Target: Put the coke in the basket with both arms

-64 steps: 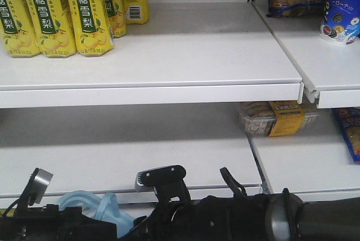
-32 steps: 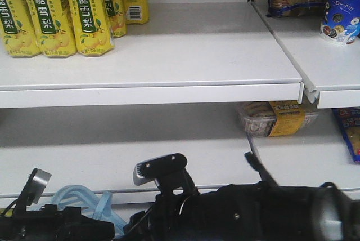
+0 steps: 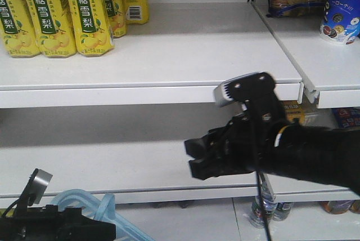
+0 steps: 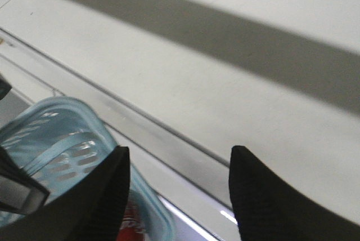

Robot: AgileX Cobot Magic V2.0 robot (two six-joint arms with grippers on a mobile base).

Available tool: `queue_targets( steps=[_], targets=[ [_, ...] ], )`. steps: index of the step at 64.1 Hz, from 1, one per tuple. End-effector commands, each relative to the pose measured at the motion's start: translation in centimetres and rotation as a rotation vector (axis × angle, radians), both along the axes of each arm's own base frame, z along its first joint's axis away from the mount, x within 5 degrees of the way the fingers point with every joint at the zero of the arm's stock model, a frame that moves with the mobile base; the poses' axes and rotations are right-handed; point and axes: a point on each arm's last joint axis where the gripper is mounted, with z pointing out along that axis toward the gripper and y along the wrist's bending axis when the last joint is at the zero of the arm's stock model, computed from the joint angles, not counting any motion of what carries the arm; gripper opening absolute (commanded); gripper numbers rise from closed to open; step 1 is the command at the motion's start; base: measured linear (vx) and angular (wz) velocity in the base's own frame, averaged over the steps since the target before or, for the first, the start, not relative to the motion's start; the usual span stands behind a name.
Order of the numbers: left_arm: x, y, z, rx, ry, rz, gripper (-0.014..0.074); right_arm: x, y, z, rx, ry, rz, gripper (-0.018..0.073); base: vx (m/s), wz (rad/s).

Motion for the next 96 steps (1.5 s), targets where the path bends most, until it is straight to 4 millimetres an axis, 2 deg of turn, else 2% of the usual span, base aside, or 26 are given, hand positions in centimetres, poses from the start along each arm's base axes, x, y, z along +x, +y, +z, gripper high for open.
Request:
queue_targets(
  steps=[1, 18, 26, 31, 37, 58, 64, 76, 82, 90, 96],
  targets=[
    [0.7, -0.4, 2.0, -0.139, -0.059, 0.027, -0.0006, -0.2, -2.6, 3.1, 0.001, -0.149, -0.056, 0.0397, 0.0, 0.0],
    [0.7, -0.4, 2.0, -0.139, -0.059, 0.027, -0.0006, -1.8, -9.9, 6.3, -0.107, -0.292, -0.286, 0.0397, 0.0, 0.0],
    [0.7, -0.4, 2.0, -0.139, -0.059, 0.027, -0.0006, -2.9, -12.4, 7.3, -0.149, -0.341, -0.397, 0.0397, 0.0, 0.0],
    [0.7, -0.4, 2.0, -0.139, -0.059, 0.027, -0.0006, -3.7, -13.7, 7.5, -0.155, -0.38, -0.469, 0.0397, 0.0, 0.0],
    [0.7, -0.4, 2.0, -0.139, -0.059, 0.027, -0.0006, -5.1, -15.0, 6.6, -0.152, -0.426, -0.547, 0.0397, 0.0, 0.0],
    [0.7, -0.4, 2.0, -0.139, -0.059, 0.027, -0.0006, -9.9, -15.8, 0.4, -0.186, -0.541, -0.608, 0.0395, 0.0, 0.0],
    [0.7, -0.4, 2.0, -0.139, -0.059, 0.027, -0.0006, -10.9, -15.8, -0.6, -0.17, -0.549, -0.614, 0.0395, 0.0, 0.0],
    [0.7, -0.4, 2.0, -0.139, -0.059, 0.027, -0.0006, -12.9, -15.6, -1.2, -0.097, -0.604, -0.631, 0.0395, 0.0, 0.0],
    [0.7, -0.4, 2.0, -0.139, -0.059, 0.027, -0.0006, -13.3, -15.6, -2.2, -0.093, -0.603, -0.632, 0.0395, 0.0, 0.0],
    [0.7, -0.4, 2.0, -0.139, -0.059, 0.027, -0.0006, -13.4, -15.7, -2.4, -0.087, -0.624, -0.637, 0.0393, 0.0, 0.0],
    [0.7, -0.4, 2.0, -0.139, -0.059, 0.027, -0.0006, -13.4, -15.7, -2.4, -0.088, -0.619, -0.636, 0.0331, 0.0, 0.0]
  ],
)
